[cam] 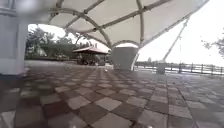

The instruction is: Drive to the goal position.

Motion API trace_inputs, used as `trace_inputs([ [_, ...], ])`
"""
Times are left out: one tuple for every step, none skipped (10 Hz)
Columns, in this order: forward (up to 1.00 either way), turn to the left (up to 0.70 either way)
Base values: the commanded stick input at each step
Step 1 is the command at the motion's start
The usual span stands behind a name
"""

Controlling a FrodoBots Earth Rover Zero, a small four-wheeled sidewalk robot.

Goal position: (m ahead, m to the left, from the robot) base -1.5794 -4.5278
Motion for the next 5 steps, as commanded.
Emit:
trace_inputs([
  [0.0, -0.7],
  [0.0, -0.7],
  [0.0, -0.7],
  [0.0, -0.7],
  [0.0, -0.7],
])
